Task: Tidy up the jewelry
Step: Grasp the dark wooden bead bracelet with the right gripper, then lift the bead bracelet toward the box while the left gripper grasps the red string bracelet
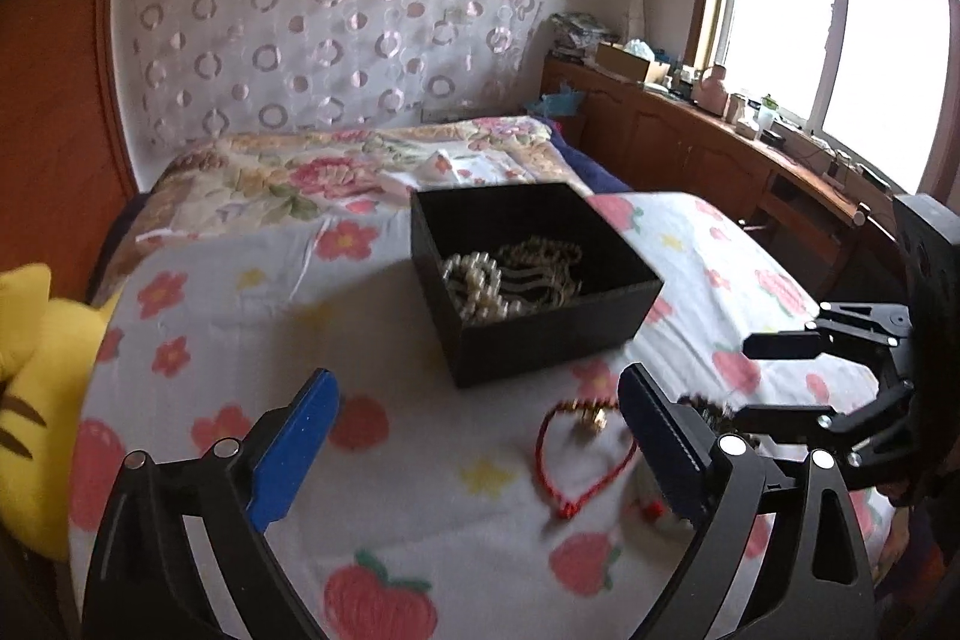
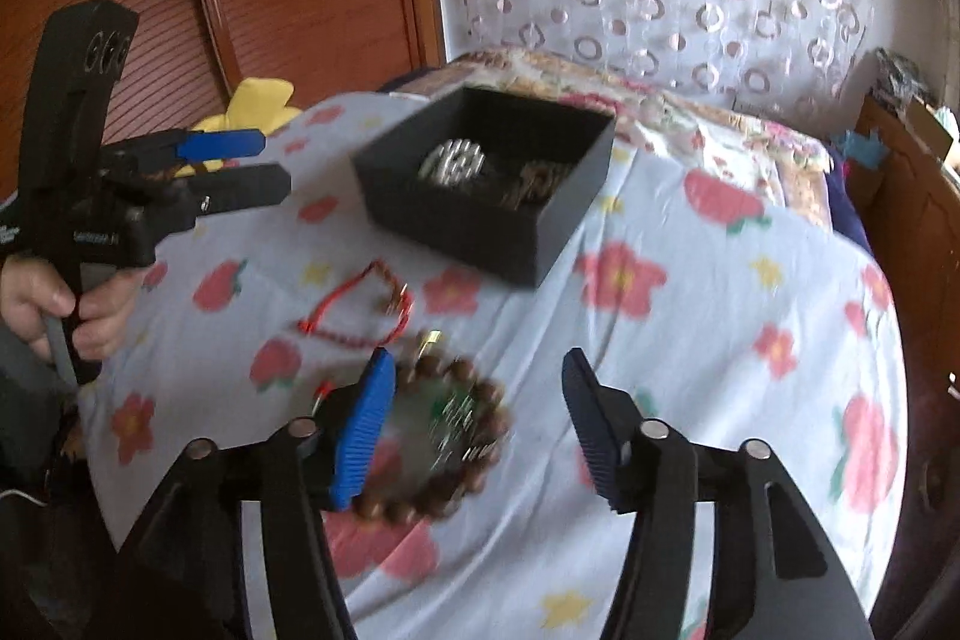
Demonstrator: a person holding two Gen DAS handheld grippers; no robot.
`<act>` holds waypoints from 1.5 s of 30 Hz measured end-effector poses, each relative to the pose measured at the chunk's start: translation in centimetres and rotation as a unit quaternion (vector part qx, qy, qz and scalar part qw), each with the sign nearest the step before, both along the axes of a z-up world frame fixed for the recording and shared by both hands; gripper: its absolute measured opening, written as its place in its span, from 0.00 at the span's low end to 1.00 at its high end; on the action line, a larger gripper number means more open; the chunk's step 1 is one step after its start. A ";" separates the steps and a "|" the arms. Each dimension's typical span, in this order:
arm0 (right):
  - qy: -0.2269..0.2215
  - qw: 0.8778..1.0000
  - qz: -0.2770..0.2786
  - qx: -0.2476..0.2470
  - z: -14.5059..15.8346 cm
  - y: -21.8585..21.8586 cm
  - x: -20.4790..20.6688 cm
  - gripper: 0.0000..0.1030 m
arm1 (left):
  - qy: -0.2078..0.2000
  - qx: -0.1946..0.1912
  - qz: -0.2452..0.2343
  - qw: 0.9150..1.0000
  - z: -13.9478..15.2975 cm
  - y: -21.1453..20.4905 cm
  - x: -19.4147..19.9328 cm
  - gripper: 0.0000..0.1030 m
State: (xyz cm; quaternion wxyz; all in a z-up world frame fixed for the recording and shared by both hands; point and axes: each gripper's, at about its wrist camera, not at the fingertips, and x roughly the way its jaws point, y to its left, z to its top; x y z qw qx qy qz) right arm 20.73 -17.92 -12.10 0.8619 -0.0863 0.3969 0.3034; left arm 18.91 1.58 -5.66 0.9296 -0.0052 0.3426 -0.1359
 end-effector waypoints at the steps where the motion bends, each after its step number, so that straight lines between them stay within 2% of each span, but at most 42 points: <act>1: 0.004 1.000 0.001 0.002 -0.3 0.2 -0.3 0.61 | 0.005 0.000 0.002 1.000 -0.3 0.2 -0.2 0.88; 3: 0.006 1.000 0.001 0.000 -0.6 0.5 -1.0 0.64 | 0.012 -0.001 0.005 1.000 -0.8 0.4 -0.4 0.88; 8: 0.007 1.000 0.010 0.008 0.0 0.7 -2.6 0.63 | 0.023 -0.004 0.010 1.000 -1.7 0.9 -1.4 0.88; 10: 0.013 1.000 0.018 0.006 0.1 0.9 -3.1 0.52 | 0.026 -0.003 0.007 1.000 -2.0 0.8 -1.6 0.88; 12: 0.024 0.999 0.035 0.001 -0.2 1.4 -3.7 0.35 | 0.031 -0.001 0.004 0.999 -2.3 0.7 -1.9 0.88; 16: 0.029 0.998 0.056 -0.024 -0.8 2.3 -4.5 0.23 | 0.038 -0.001 0.002 0.999 -2.7 0.6 -2.1 0.88; 22: 0.029 0.996 0.064 -0.058 -1.3 2.7 -4.4 0.22 | 0.035 -0.002 0.000 0.999 -2.8 0.6 -2.4 0.88; 23: 0.029 0.996 0.066 -0.060 -1.2 2.7 -4.4 0.15 | 0.034 -0.002 -0.001 0.999 -2.7 0.6 -2.5 0.88; 26: 0.025 0.996 0.068 -0.051 -0.8 2.4 -4.2 0.14 | 0.035 -0.002 -0.006 0.999 -2.8 0.2 -2.4 0.88; 31: -0.003 0.999 0.044 -0.005 2.2 0.8 -3.1 0.14 | 0.042 0.002 -0.021 0.999 -3.0 -0.6 -1.8 0.88; 33: -0.020 0.999 0.033 0.008 3.8 0.1 -2.6 0.14 | 0.043 0.004 -0.029 0.999 -2.9 -0.9 -1.4 0.79; 35: -0.035 0.999 0.026 0.018 5.0 -0.4 -2.1 0.14 | 0.053 0.009 -0.040 0.998 -3.0 -1.4 -0.7 0.59; 38: -0.052 0.998 0.018 0.029 6.5 -0.8 -1.4 0.14 | 0.070 0.017 -0.057 0.996 -3.3 -2.3 0.6 0.43; 45: -0.082 0.995 0.003 0.054 9.2 -1.9 -0.6 0.14 | 0.102 0.030 -0.079 0.991 -4.4 -3.8 3.0 0.36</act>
